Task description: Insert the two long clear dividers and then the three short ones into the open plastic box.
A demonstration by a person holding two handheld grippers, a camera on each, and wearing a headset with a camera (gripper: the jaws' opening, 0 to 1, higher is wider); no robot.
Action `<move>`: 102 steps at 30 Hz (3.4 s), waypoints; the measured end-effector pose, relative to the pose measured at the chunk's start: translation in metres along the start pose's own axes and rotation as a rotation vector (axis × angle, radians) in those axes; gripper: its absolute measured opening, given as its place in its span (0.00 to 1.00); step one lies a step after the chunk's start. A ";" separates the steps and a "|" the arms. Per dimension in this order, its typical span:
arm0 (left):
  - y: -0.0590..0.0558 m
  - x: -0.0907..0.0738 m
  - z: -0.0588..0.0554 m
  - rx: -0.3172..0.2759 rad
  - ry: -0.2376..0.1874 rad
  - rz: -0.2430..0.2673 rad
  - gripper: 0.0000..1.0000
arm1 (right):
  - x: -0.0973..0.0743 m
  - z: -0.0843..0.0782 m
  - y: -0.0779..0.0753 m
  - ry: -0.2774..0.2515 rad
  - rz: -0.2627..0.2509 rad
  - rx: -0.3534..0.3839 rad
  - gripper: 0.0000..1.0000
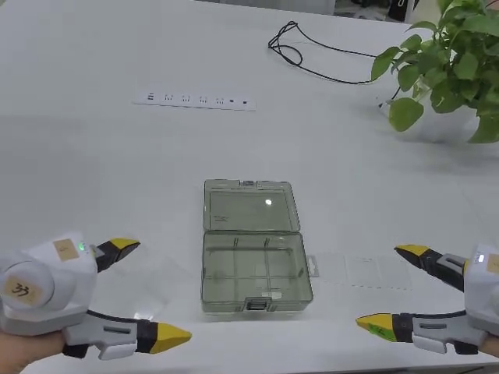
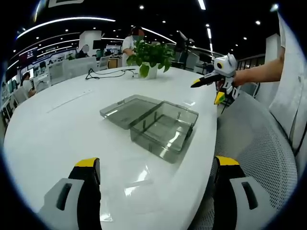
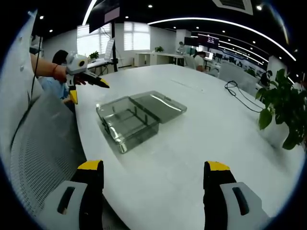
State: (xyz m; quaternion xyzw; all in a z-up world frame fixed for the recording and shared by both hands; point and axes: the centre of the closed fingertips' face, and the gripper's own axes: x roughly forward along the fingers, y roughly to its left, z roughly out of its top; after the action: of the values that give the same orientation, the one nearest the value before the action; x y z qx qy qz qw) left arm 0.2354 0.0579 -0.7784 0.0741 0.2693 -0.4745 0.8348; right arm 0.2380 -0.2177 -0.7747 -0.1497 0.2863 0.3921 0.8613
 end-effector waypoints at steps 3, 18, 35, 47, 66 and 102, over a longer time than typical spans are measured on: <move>0.000 0.000 0.000 -0.001 0.000 0.000 1.00 | 0.000 0.000 0.000 0.001 0.000 0.001 0.87; 0.002 0.000 -0.002 -0.003 0.007 0.005 1.00 | 0.003 0.001 0.000 -0.004 0.003 0.004 0.86; 0.030 -0.014 -0.008 -0.028 0.044 0.073 0.95 | 0.004 -0.001 0.001 -0.008 0.004 0.015 0.86; 0.056 -0.026 -0.019 -0.071 0.099 0.140 0.92 | 0.006 0.000 0.003 -0.015 0.004 0.024 0.85; 0.082 -0.038 -0.045 -0.161 0.264 0.220 0.62 | 0.005 -0.004 0.003 -0.019 -0.001 0.041 0.84; 0.100 -0.030 -0.083 -0.114 0.533 0.274 0.33 | 0.006 -0.008 0.001 -0.023 -0.009 0.075 0.82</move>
State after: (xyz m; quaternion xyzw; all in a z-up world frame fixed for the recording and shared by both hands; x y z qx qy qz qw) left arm 0.2748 0.1656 -0.8465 0.1846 0.4924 -0.3054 0.7939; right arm 0.2374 -0.2171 -0.7843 -0.1140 0.2904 0.3791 0.8712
